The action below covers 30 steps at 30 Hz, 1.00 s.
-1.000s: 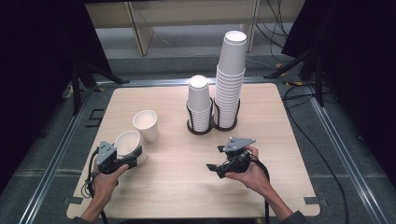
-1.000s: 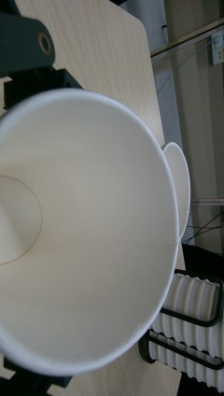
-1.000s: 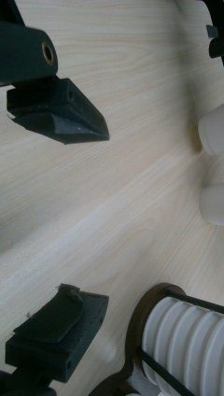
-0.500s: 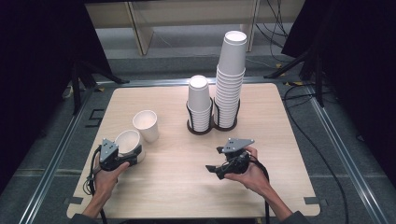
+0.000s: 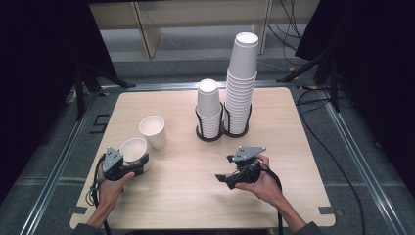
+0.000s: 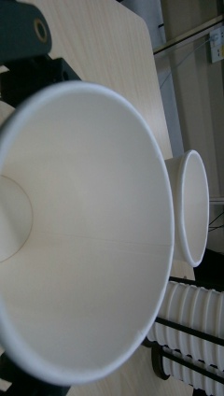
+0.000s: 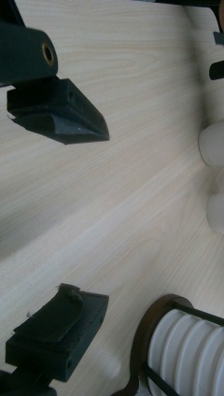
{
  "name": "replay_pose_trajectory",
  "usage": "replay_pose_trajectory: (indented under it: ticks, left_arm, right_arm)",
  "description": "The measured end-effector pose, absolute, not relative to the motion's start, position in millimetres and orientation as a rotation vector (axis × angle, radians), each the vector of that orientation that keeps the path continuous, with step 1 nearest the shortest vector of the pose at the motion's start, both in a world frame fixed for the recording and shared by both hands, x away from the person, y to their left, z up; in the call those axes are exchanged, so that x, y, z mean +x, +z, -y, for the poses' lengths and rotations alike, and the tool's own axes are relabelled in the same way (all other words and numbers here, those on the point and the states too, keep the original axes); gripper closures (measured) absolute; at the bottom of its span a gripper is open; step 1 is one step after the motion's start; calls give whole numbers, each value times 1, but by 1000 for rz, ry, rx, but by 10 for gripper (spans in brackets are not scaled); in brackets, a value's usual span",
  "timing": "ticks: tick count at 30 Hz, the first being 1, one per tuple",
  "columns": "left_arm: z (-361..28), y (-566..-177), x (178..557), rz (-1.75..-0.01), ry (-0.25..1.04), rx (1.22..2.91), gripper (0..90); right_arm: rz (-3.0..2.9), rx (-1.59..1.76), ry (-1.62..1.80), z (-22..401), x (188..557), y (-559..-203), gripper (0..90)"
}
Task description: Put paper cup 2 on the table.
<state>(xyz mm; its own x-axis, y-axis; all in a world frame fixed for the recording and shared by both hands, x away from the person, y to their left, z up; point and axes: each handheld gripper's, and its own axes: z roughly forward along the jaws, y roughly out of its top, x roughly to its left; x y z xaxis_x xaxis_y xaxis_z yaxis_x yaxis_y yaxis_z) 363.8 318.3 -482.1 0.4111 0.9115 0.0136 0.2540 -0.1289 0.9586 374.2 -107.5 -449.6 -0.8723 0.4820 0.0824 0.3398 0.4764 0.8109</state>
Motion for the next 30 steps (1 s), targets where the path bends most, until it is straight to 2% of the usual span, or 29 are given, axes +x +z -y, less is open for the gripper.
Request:
replay_pose_trajectory:
  ticks: [21, 30]
  left_arm:
    - [-338, -492, 352, -1043, 777, 1744, 141]
    - [-341, -488, 336, -1095, 754, 1732, 142]
  right_arm:
    - [-2567, 711, 1334, 113, 368, -453, 187]
    - [-2551, 716, 1330, 117, 366, -452, 186]
